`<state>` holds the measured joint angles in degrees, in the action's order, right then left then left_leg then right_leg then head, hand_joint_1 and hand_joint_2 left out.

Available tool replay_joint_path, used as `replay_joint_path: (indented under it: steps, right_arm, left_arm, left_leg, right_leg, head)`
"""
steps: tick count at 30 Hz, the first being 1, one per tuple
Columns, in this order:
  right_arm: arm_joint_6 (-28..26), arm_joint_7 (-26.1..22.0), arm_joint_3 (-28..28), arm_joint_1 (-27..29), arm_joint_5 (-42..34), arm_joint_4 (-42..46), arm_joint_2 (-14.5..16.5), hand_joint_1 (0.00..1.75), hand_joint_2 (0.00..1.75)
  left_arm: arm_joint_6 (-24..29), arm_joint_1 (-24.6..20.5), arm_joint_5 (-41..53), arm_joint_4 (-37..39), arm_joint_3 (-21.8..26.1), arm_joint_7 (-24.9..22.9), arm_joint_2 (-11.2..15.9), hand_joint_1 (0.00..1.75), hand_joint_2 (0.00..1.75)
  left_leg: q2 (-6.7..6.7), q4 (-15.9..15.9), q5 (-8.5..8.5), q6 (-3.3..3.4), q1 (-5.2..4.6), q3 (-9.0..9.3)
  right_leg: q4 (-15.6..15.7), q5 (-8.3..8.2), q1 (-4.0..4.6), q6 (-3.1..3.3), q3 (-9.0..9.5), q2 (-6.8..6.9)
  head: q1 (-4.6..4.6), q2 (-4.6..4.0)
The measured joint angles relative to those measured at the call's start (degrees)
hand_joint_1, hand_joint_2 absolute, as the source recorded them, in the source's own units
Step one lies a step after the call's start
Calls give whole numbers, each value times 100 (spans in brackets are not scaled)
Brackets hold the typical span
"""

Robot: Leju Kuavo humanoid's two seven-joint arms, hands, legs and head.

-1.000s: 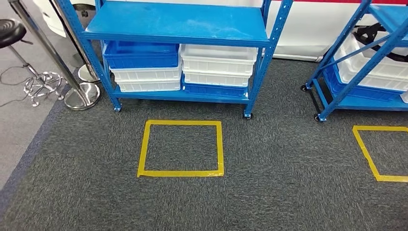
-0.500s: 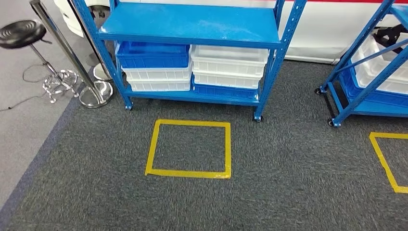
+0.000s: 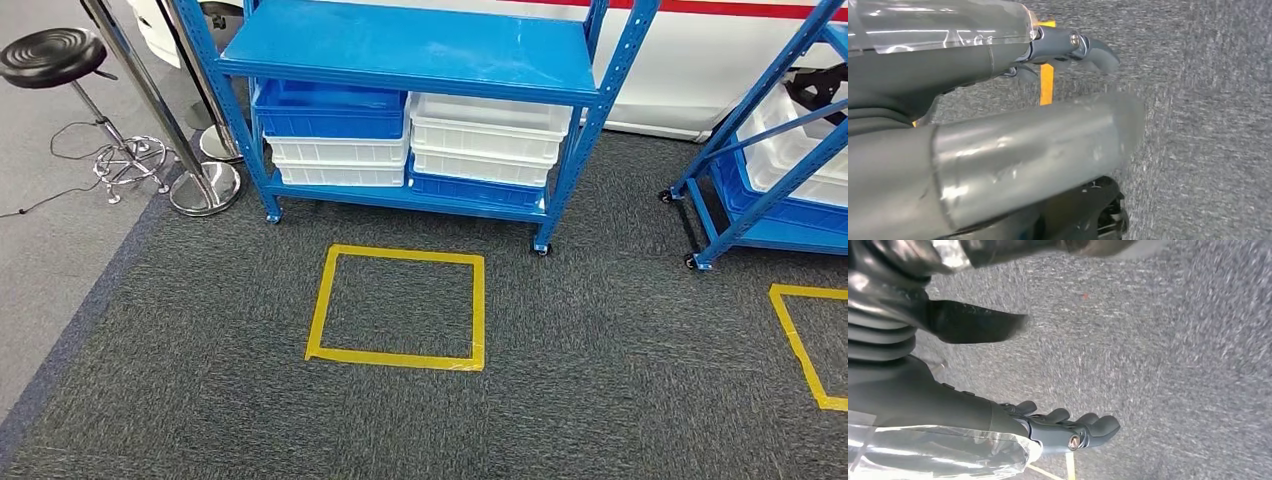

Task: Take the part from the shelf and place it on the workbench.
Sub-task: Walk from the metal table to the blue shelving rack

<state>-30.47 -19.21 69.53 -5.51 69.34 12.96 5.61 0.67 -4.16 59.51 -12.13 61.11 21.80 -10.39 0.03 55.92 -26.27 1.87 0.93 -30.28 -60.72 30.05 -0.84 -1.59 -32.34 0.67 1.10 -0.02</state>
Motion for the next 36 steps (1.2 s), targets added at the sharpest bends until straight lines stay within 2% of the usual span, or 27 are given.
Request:
replay_joint_path:
  steps: [1,3,4,5,6,8,9,11,13,14,16,18,19,20,21,23,24,25,27,29,30,31,33,34,35,36]
  right_arm:
    - [1,-1,0,2,2,-2,2,0,175]
    - [4,-2,0,6,10,-5,2,0,175]
    - [5,-2,0,11,15,-5,1,0,175]
    - [5,-2,0,18,23,-6,1,0,175]
    - [4,-4,-3,22,37,-7,1,0,175]
    - [-4,-25,-15,25,78,-6,-3,0,175]
    - [-9,-40,-25,21,95,-5,-6,0,175]
    - [-23,-60,-44,15,125,-4,-12,0,175]
    - [-37,-63,-58,15,152,-5,-1,0,175]
    - [-41,-76,-61,17,155,-5,7,0,175]
    - [-46,-132,-63,18,124,-7,26,0,175]
    - [-38,-154,-63,16,84,-8,38,0,175]
    - [-19,-136,-63,16,62,-10,45,0,175]
    - [14,-112,-63,14,38,-14,51,0,175]
    - [65,-87,-63,14,10,-19,58,0,175]
    - [174,-57,-62,16,-38,-27,74,0,175]
    - [227,-49,-62,17,-54,-31,82,0,131]
    - [270,-45,-61,19,-69,-33,87,0,87]
    - [349,-49,-61,17,-90,-35,102,0,0]
    - [405,-64,-61,17,-103,-35,116,0,0]
    - [426,-73,-61,17,-110,-36,123,0,0]
    - [446,-83,-60,20,-119,-38,130,0,0]
    - [476,-98,-56,23,-142,-44,146,0,87]
    - [491,-103,-52,26,-155,-48,150,0,131]
    - [504,-106,-49,28,-169,-50,153,0,175]
    - [519,-106,-45,31,-184,-52,154,0,175]
  left_arm:
    - [2,-4,1,0,0,1,-1,0,0]
    - [3,-2,1,0,0,2,-3,0,0]
    - [4,1,2,0,0,2,-3,0,0]
    - [4,2,3,0,0,2,-3,0,0]
    - [5,2,7,1,0,2,-4,0,0]
    - [5,0,16,3,0,2,-10,0,0]
    - [5,-4,21,4,0,3,-15,0,0]
    - [14,-9,30,5,1,4,-24,0,0]
    - [31,-12,37,4,0,5,-21,0,0]
    - [36,-13,39,4,0,5,-20,0,0]
    - [40,-11,46,4,1,3,-15,0,0]
    - [40,-4,58,4,1,2,-13,0,0]
    - [40,0,70,4,1,2,-11,0,0]
    - [39,4,84,4,0,2,-9,0,0]
    - [39,6,96,4,0,2,-6,0,0]
    - [36,3,109,4,0,4,2,0,0]
    - [32,-4,111,4,1,5,5,0,0]
    - [28,-9,111,4,1,6,7,0,0]
    - [21,-4,104,4,3,6,19,0,0]
    - [20,12,92,4,4,1,40,0,0]
    - [19,12,87,4,5,-2,50,0,0]
    - [18,11,79,4,6,-5,56,0,0]
    - [15,10,63,4,7,-8,62,0,0]
    - [12,14,55,4,7,-9,64,0,0]
    - [8,17,51,4,8,-9,67,0,0]
    - [2,19,50,4,8,-9,69,0,0]
  left_leg:
    - [0,-1,5,19,-4,-8]
    - [-3,5,7,36,-7,-27]
    - [-9,11,4,37,-9,-30]
    - [-20,16,0,36,-10,-29]
    - [-32,21,-5,31,-13,-21]
    - [-50,28,-22,7,-28,-1]
    - [-54,35,-30,-15,-36,-3]
    - [-55,42,-38,-78,-43,-18]
    - [-53,56,-58,-149,-41,-19]
    - [-48,142,-130,-177,-40,-49]
    - [-40,662,-449,-219,-25,-280]
    - [-37,1426,-786,-254,-15,-645]
    - [-37,1647,-826,-269,-12,-756]
    - [-36,1653,-748,-280,-9,-764]
    - [-33,1427,-568,-283,-3,-658]
    - [-14,637,-178,-269,1,-281]
    - [-8,333,-77,-247,-4,-138]
    - [-4,161,-45,-223,-11,-63]
    - [-15,109,-59,-164,-31,-53]
    - [-15,69,-27,-79,-20,-46]
    - [-14,46,-8,-38,-10,-42]
    - [-11,26,8,-4,0,-41]
    - [-10,31,13,18,-1,-59]
    - [-11,38,11,21,-3,-66]
    - [-16,46,9,20,-5,-69]
    - [-24,53,6,18,-8,-67]
  right_leg:
    - [-353,201,-1,-16,-165,-10]
    - [-1086,519,-5,-40,-520,-18]
    - [-1270,541,-8,-45,-612,-22]
    - [-1222,438,-11,-38,-593,-24]
    - [-962,241,-10,-19,-470,-27]
    - [-167,-169,19,63,-92,-50]
    - [138,-275,38,102,45,-56]
    - [360,-291,70,150,127,-63]
    - [413,-308,50,185,139,-52]
    - [446,-322,33,211,155,-43]
    - [487,-342,12,260,178,-19]
    - [483,-339,20,285,175,-5]
    - [477,-334,23,286,176,-1]
    - [468,-327,24,283,179,1]
    - [455,-315,22,275,187,1]
    - [417,-281,29,235,200,-1]
    - [394,-265,39,209,194,-2]
    - [376,-255,50,181,182,-1]
    - [365,-258,53,126,163,2]
    - [286,-186,27,66,139,-7]
    - [141,-76,16,40,79,-15]
    - [-148,105,5,14,-50,-24]
    - [-898,473,0,-21,-411,-34]
    - [-1185,555,-2,-30,-555,-36]
    - [-1251,508,-1,-27,-596,-37]
    - [-1092,354,2,-12,-528,-38]
  head:
    - [-1,0]
    - [-1,0]
    - [-1,0]
    - [-1,0]
    - [-1,0]
    - [0,0]
    - [0,0]
    - [1,0]
    - [1,0]
    - [2,0]
    - [3,0]
    - [3,0]
    - [3,0]
    - [2,0]
    - [3,0]
    - [3,0]
    - [3,0]
    - [2,0]
    - [1,0]
    - [1,0]
    - [1,0]
    - [1,0]
    - [0,1]
    - [1,1]
    - [0,1]
    - [0,1]
